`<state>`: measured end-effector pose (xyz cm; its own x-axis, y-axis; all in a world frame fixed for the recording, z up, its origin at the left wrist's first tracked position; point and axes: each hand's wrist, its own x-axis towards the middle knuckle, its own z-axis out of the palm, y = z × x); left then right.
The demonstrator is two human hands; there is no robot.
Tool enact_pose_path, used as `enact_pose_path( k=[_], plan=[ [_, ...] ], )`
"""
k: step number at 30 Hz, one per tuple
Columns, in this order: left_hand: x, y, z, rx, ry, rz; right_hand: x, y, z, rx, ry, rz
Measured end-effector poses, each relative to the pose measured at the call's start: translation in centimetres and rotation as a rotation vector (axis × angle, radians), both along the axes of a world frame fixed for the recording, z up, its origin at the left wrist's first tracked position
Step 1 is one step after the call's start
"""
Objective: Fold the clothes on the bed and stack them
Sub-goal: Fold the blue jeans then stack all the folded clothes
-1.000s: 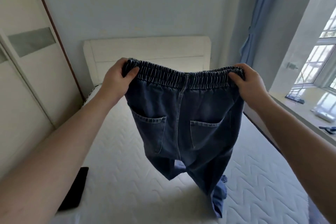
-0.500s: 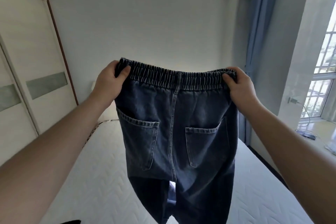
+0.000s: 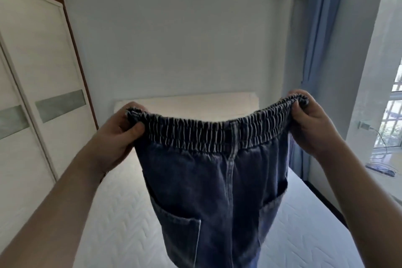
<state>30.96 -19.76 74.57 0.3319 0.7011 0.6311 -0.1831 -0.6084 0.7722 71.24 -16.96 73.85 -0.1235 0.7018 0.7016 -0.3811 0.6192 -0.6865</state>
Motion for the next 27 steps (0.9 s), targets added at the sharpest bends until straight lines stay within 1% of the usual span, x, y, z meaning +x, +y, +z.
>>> enact_pose_path(
  k=[3, 6, 11, 14, 20, 22, 25, 27],
  plan=[
    [1.7, 0.4, -2.6, -0.106, 0.008, -0.006, -0.9, 0.2, -2.3, -0.081, -0.023, 0.09],
    [2.7, 0.5, -5.0, -0.218, 0.014, -0.065, -1.5, 0.4, -4.3, -0.179, -0.02, 0.217],
    [4.1, 0.6, -6.8, -0.273, 0.058, -0.243, -2.7, 0.6, -6.4, -0.253, 0.022, 0.412],
    [5.6, 0.5, -7.2, -0.279, 0.057, -0.278, -4.2, 0.5, -7.2, -0.3, -0.008, 0.44],
    [9.1, 0.1, -7.9, -0.271, 0.073, -0.361, -8.0, -0.7, -7.8, -0.34, -0.042, 0.402],
    [10.3, 0.1, -8.4, -0.255, 0.059, -0.302, -9.0, -1.0, -8.1, -0.321, -0.074, 0.371],
    [11.7, 0.1, -9.4, -0.185, 0.05, -0.069, -9.9, -1.2, -8.4, -0.271, -0.071, 0.337],
    [12.3, 0.1, -10.1, -0.133, 0.028, 0.033, -9.9, -1.4, -8.4, -0.246, -0.105, 0.228]
  ],
)
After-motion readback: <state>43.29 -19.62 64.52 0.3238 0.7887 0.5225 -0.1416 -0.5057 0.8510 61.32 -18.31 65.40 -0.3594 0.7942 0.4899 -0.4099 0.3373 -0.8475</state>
